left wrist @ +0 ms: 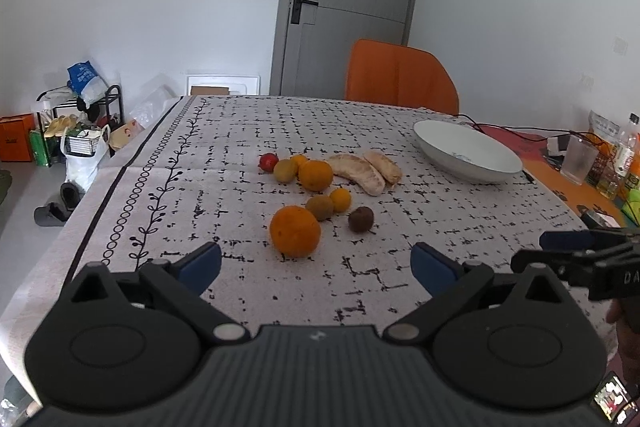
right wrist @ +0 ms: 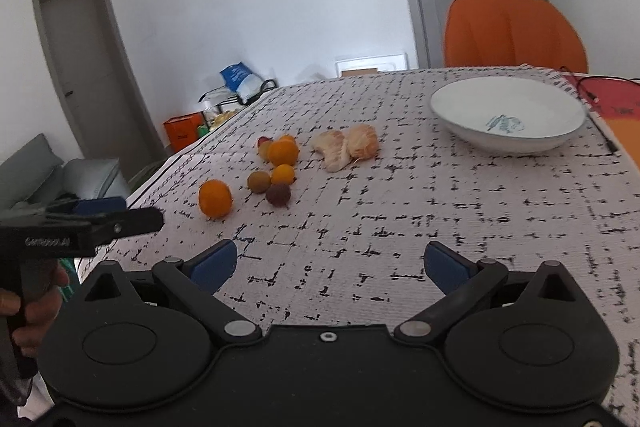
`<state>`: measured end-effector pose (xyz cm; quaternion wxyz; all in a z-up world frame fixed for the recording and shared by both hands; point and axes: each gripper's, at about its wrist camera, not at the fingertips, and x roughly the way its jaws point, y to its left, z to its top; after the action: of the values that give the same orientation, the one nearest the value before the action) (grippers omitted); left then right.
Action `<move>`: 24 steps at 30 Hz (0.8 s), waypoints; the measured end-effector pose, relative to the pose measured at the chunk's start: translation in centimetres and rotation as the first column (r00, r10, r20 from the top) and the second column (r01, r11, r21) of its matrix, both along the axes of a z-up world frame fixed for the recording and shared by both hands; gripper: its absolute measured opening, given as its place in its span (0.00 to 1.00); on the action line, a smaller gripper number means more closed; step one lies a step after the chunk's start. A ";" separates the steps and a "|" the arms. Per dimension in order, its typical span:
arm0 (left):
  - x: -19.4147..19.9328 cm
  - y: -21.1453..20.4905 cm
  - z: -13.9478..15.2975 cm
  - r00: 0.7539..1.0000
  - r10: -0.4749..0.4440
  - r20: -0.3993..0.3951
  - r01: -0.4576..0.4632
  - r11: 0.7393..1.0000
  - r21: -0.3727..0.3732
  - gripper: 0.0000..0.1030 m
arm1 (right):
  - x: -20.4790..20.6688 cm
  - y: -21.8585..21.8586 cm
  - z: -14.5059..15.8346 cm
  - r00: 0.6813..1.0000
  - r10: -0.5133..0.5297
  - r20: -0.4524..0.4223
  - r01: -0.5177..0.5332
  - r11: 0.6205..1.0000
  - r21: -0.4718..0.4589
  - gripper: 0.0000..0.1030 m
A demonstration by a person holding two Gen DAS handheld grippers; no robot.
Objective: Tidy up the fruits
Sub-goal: 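Grasp the dark brown fruit with the right tool while the left tool grasps the large orange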
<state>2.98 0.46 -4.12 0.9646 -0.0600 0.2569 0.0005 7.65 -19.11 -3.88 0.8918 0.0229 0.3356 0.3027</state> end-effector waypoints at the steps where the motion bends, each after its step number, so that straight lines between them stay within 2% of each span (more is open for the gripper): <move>1: 0.2 0.1 -0.1 1.000 0.004 -0.001 -0.004 1.000 -0.007 0.94 | 0.1 0.1 -0.2 1.000 0.004 0.000 -0.004 1.000 -0.001 0.95; 7: 1.9 1.3 -1.1 0.999 0.039 -0.002 -0.039 0.998 -0.055 0.75 | 1.7 1.4 -1.5 0.999 0.034 -0.012 -0.034 0.999 0.001 0.93; 11: 3.2 1.8 -2.0 0.998 0.048 -0.030 -0.050 0.996 -0.080 0.65 | 3.1 2.4 -2.6 0.998 0.052 -0.038 -0.052 0.999 -0.007 0.85; 12: 3.6 1.9 -2.2 0.998 0.047 -0.035 -0.050 0.995 -0.081 0.64 | 3.5 2.8 -2.8 0.997 0.060 -0.043 -0.061 0.998 -0.019 0.80; 14: 4.0 1.9 -2.4 0.998 0.047 -0.038 -0.050 0.995 -0.083 0.63 | 4.0 3.4 -3.0 0.997 0.068 -0.047 -0.069 0.997 -0.039 0.76; 21: 5.3 1.8 -2.9 0.998 0.050 -0.039 -0.053 0.994 -0.096 0.62 | 5.6 4.6 -3.1 0.995 0.094 -0.039 -0.096 0.995 -0.038 0.74; 24: 5.8 1.8 -3.0 0.998 0.052 -0.033 -0.054 0.995 -0.086 0.58 | 6.2 5.3 -3.2 0.993 0.106 -0.040 -0.108 0.994 -0.032 0.72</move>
<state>8.77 2.29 -7.13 0.9566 -0.1089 0.2698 0.0158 13.89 -13.81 -7.12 0.8678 -0.0045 0.3587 0.3438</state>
